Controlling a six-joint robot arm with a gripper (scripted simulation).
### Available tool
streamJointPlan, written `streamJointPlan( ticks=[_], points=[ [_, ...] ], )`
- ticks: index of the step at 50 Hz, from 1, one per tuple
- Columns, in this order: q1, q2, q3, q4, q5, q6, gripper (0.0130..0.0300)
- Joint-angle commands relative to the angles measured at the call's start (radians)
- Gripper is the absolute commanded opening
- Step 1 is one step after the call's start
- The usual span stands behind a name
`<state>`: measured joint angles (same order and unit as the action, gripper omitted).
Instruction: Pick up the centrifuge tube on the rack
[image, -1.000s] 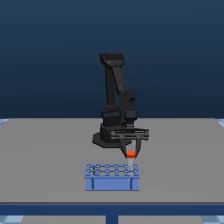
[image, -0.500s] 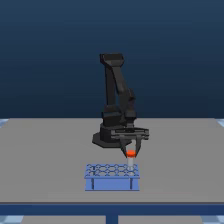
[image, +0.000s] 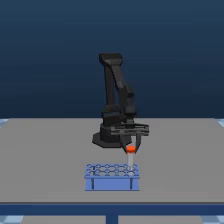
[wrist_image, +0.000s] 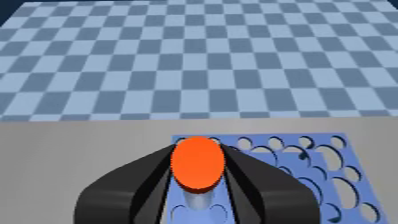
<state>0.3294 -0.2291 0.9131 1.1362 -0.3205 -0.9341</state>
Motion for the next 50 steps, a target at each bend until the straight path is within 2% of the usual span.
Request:
streamJointPlan(
  ticks=[1, 9, 24, 50],
  points=[
    [0.000, -0.010, -0.007, 0.047, 0.013, -0.063, 0.0130],
    [0.000, -0.037, -0.026, 0.190, 0.027, -0.212, 0.0130],
    [0.000, -0.075, -0.057, 0.420, 0.036, -0.452, 0.0130],
    [0.000, -0.127, -0.116, 0.784, 0.017, -0.832, 0.0130]
  ],
)
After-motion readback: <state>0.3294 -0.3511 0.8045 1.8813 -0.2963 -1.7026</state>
